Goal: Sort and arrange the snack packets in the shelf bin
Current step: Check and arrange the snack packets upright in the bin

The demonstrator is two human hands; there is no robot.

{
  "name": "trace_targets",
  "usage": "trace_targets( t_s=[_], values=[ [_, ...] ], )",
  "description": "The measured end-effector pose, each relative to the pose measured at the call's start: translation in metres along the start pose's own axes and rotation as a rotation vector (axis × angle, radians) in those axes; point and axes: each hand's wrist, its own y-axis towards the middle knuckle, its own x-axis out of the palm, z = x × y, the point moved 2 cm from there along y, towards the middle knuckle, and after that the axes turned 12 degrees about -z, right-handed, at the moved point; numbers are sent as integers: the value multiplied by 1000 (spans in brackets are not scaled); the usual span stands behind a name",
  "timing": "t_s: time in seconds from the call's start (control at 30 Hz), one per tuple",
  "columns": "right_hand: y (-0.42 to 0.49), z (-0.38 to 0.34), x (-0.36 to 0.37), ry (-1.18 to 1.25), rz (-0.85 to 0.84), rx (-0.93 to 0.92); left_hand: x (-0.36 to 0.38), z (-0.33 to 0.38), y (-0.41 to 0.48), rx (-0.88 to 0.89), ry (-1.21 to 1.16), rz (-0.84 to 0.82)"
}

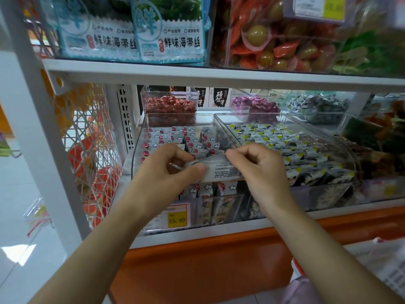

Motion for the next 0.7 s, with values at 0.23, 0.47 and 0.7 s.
trace_targets(
  t_s=[0.23,0.47,0.7],
  values=[
    [-2,-5,5,1,-130,-39,-13,-2,4,-62,-94,-24],
    [-2,-3,7,24,-95,-42,-18,-3,5,-29,-48,-30],
    [5,4,0,295,-209,214,-16,-3,2,-76,-5,-88]
  ],
)
